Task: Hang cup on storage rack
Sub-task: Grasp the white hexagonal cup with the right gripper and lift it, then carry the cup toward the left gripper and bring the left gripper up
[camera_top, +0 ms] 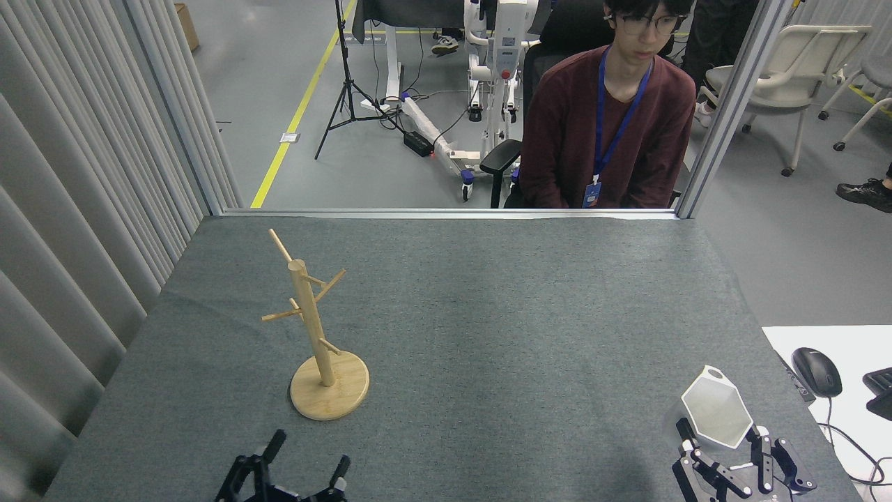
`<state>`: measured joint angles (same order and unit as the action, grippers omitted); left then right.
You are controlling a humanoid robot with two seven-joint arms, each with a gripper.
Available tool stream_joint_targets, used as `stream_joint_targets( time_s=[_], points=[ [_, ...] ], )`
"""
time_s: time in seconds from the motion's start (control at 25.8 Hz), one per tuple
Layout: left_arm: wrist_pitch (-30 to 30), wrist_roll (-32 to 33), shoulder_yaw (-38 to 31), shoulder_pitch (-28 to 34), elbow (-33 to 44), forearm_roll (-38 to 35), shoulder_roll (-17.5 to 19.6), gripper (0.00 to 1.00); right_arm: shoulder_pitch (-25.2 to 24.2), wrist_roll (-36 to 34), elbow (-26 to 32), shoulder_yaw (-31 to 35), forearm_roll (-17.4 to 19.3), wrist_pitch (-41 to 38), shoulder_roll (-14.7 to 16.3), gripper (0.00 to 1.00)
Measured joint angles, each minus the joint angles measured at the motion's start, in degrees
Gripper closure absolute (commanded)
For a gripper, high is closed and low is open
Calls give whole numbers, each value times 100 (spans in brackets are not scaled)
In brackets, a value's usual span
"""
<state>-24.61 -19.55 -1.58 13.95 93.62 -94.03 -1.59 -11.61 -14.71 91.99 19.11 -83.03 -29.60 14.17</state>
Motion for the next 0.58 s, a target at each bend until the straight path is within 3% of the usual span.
stream_joint_targets(
  time_s=[0.19, 0.35, 0.58],
  points=[
    [170, -21, 532, -272, -97, -437, -121, 0, -46, -24, 342, -3, 8, -260, -60, 39],
    [382, -25, 990, -376, -144, -629, -161, 0, -158, -22, 579, -191, -45, -299, -340, 39],
    [721, -25, 1440, -565, -286, -869, -230, 0, -227, 35, 746, -897, -599, -248, -935, 39]
  ],
)
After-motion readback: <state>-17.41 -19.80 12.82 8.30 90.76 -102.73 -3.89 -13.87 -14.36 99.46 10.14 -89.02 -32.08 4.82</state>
